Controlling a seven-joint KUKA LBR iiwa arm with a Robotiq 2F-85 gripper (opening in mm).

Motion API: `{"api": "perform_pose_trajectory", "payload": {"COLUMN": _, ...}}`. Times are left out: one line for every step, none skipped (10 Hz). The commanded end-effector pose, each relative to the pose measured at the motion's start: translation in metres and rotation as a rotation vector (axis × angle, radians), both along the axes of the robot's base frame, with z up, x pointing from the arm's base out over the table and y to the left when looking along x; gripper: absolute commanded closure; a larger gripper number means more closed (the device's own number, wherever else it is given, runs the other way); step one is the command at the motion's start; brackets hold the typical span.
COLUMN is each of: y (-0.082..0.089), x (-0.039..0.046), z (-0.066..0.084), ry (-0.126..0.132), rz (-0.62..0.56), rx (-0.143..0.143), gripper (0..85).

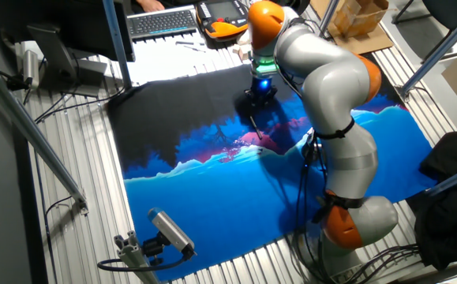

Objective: Put the pen into the pen holder

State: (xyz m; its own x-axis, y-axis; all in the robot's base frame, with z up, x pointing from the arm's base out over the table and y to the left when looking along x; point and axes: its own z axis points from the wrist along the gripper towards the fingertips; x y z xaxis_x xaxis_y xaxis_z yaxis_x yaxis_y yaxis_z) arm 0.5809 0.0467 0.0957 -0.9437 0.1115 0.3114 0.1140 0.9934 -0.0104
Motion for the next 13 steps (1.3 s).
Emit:
{"api": "perform_pose_trajectory", "payload": {"y": 0.002, "x": -0.0005, "z": -0.01, "ry": -0.001, "rz": 0.005, "rx": 0.0, "gripper": 51.0}}
{"api": "perform_pose_trajectory", "payload": {"y": 0.004, "x": -0.0017, "z": -0.014, "ry": -0.001, "rz": 0.011, "rx": -0.006, "gripper": 51.0}}
{"api": "perform_pose_trajectory", "payload": {"y": 0.006, "x": -0.0032, "z": -0.016, "ry": 0.011, "rz": 0.013, "rx": -0.006, "gripper": 51.0}}
{"api": "perform_pose_trajectory", "payload": {"y": 0.007, "x": -0.0045, "z": -0.018, "ry": 0.017, "rz": 0.015, "rx": -0.009, "gripper": 51.0}}
{"api": "perform_pose_trajectory", "payload": {"y": 0.009, "x": -0.0057, "z": -0.022, "ry": 0.009, "rz": 0.027, "rx": -0.021, "gripper": 51.0}}
{"api": "perform_pose_trajectory", "payload": {"y": 0.011, "x": -0.0069, "z": -0.027, "ry": -0.002, "rz": 0.032, "rx": -0.023, "gripper": 51.0}}
{"api": "perform_pose_trajectory", "payload": {"y": 0.012, "x": -0.0082, "z": -0.033, "ry": -0.012, "rz": 0.04, "rx": -0.02, "gripper": 51.0}}
{"api": "perform_pose_trajectory", "payload": {"y": 0.013, "x": -0.0092, "z": -0.039, "ry": -0.019, "rz": 0.046, "rx": -0.018, "gripper": 51.0}}
{"api": "perform_pose_trajectory", "payload": {"y": 0.013, "x": -0.0098, "z": -0.044, "ry": -0.022, "rz": 0.052, "rx": -0.022, "gripper": 51.0}}
{"api": "perform_pose_trajectory", "payload": {"y": 0.013, "x": -0.0103, "z": -0.046, "ry": -0.027, "rz": 0.058, "rx": -0.026, "gripper": 51.0}}
{"api": "perform_pose_trajectory", "payload": {"y": 0.013, "x": -0.0104, "z": -0.047, "ry": -0.028, "rz": 0.063, "rx": -0.029, "gripper": 51.0}}
{"api": "perform_pose_trajectory", "payload": {"y": 0.013, "x": -0.0109, "z": -0.049, "ry": -0.031, "rz": 0.063, "rx": -0.027, "gripper": 51.0}}
{"api": "perform_pose_trajectory", "payload": {"y": 0.013, "x": -0.0107, "z": -0.052, "ry": -0.034, "rz": 0.065, "rx": -0.026, "gripper": 51.0}}
